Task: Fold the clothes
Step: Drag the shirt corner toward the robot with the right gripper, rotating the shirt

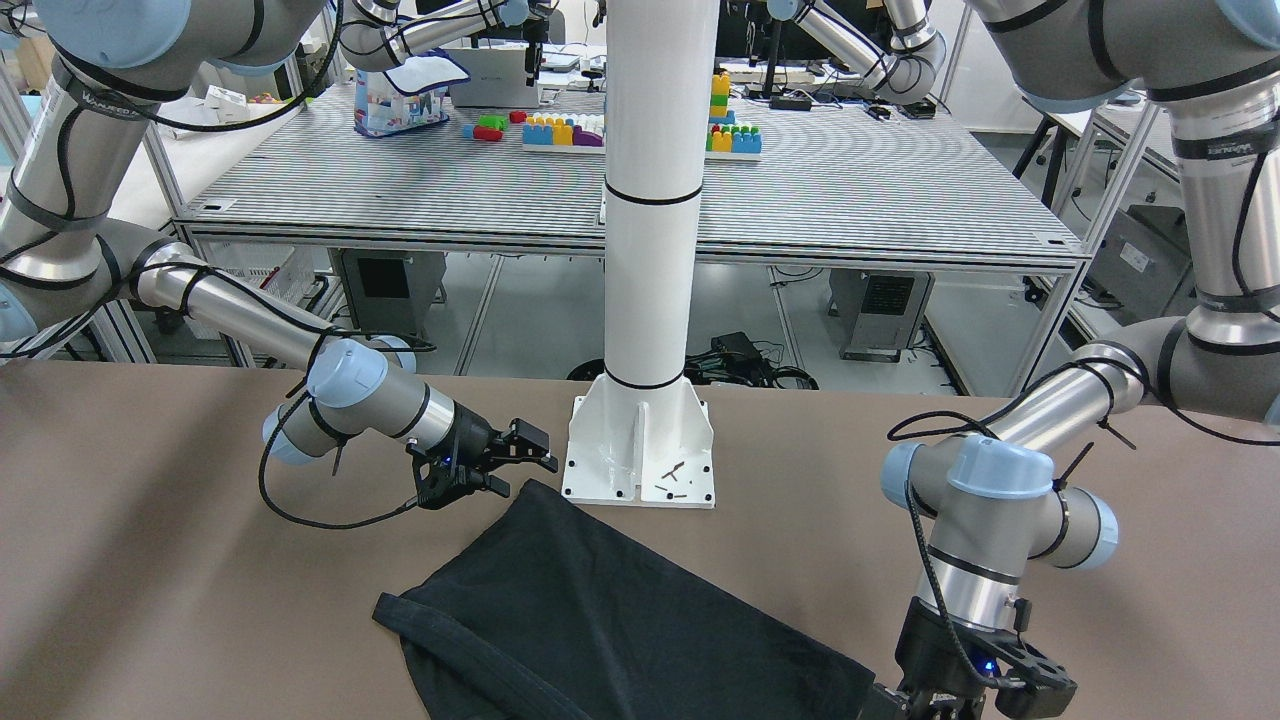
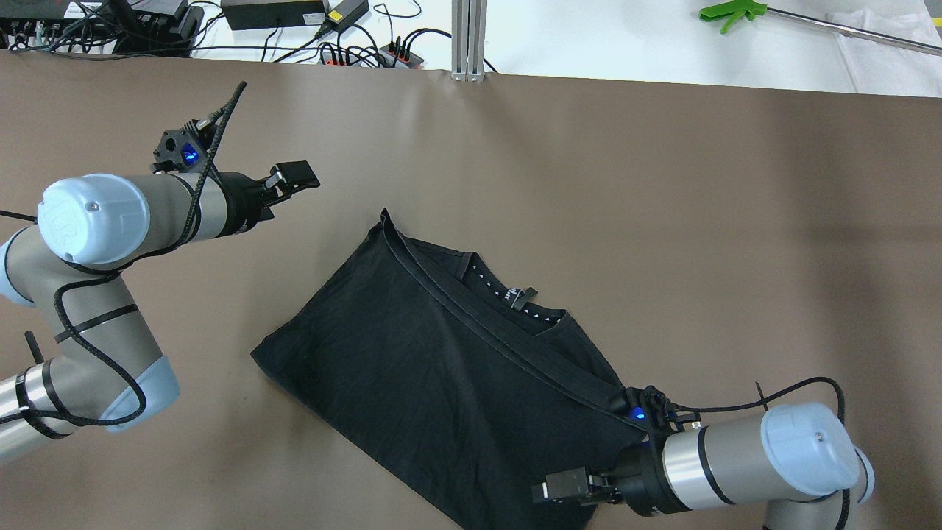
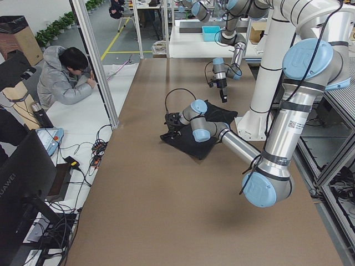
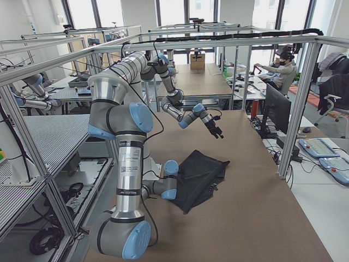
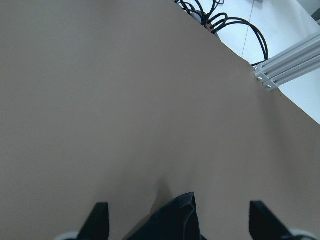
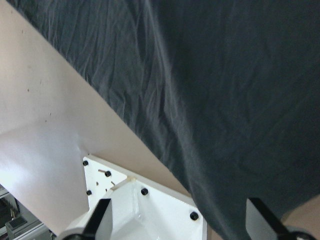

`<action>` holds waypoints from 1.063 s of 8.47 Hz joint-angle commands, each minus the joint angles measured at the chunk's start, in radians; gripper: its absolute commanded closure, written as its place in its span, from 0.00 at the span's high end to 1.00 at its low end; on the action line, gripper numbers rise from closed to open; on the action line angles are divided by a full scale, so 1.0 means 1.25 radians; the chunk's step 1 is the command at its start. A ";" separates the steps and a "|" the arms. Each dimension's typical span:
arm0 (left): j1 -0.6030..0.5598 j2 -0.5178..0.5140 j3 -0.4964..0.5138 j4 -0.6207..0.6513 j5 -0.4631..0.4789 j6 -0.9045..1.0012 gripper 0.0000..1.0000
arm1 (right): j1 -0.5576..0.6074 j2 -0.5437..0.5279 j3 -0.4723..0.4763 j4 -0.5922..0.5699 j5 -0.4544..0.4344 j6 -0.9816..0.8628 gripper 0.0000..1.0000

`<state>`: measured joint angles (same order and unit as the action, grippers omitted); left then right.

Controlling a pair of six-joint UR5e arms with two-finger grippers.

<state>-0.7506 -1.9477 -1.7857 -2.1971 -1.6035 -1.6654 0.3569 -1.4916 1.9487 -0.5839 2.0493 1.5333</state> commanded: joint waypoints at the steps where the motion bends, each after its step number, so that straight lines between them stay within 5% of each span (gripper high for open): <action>1: 0.061 0.033 -0.019 -0.003 -0.019 -0.003 1.00 | 0.090 -0.001 -0.003 -0.016 -0.028 -0.014 0.94; 9: 0.189 0.197 -0.045 -0.135 0.035 -0.029 1.00 | 0.165 0.002 -0.007 -0.021 -0.082 -0.041 0.94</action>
<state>-0.5582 -1.7491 -1.8450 -2.2964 -1.5846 -1.6939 0.5613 -1.4900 1.9417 -0.6061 1.9567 1.4821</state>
